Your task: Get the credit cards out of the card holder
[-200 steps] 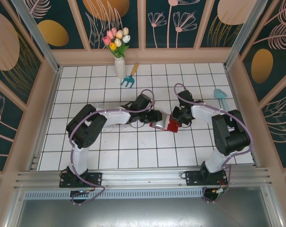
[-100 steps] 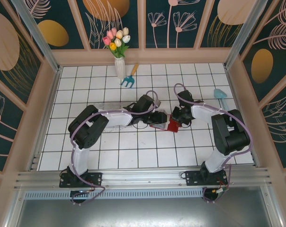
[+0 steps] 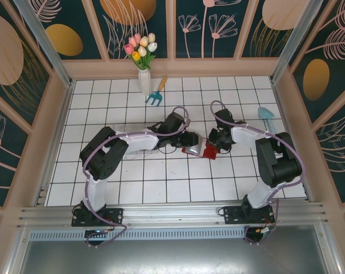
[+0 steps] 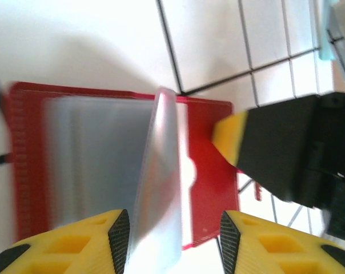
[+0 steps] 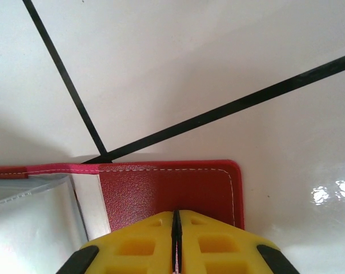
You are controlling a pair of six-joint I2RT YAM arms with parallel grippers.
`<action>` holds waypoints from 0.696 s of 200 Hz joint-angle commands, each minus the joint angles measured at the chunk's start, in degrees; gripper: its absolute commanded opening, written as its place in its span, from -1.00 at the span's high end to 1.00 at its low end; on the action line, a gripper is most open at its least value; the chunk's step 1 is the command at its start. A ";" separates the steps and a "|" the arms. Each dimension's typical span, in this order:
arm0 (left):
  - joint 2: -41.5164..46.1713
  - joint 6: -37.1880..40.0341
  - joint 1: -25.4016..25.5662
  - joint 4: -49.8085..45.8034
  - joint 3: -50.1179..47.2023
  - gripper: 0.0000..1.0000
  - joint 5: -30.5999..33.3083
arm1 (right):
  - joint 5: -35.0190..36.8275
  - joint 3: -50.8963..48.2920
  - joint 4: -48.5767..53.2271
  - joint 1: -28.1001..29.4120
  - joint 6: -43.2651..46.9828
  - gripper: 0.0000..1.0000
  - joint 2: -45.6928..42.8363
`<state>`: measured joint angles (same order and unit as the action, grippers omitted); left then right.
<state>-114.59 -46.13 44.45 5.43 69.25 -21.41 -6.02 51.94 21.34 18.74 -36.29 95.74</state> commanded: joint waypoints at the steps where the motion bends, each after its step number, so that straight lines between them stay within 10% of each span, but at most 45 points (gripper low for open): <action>1: 1.18 1.51 -0.33 -3.30 -0.50 0.02 3.23 | 2.07 0.19 2.55 -0.38 0.61 0.75 -2.52; 139: -3.77 1.68 -0.01 -2.18 1.26 0.02 -3.29 | 2.44 -3.19 0.72 0.73 0.78 0.74 -0.91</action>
<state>-116.03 -45.65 43.92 3.25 69.23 -21.85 -2.90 51.03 24.12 19.81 -36.29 93.41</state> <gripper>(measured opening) 0.488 0.130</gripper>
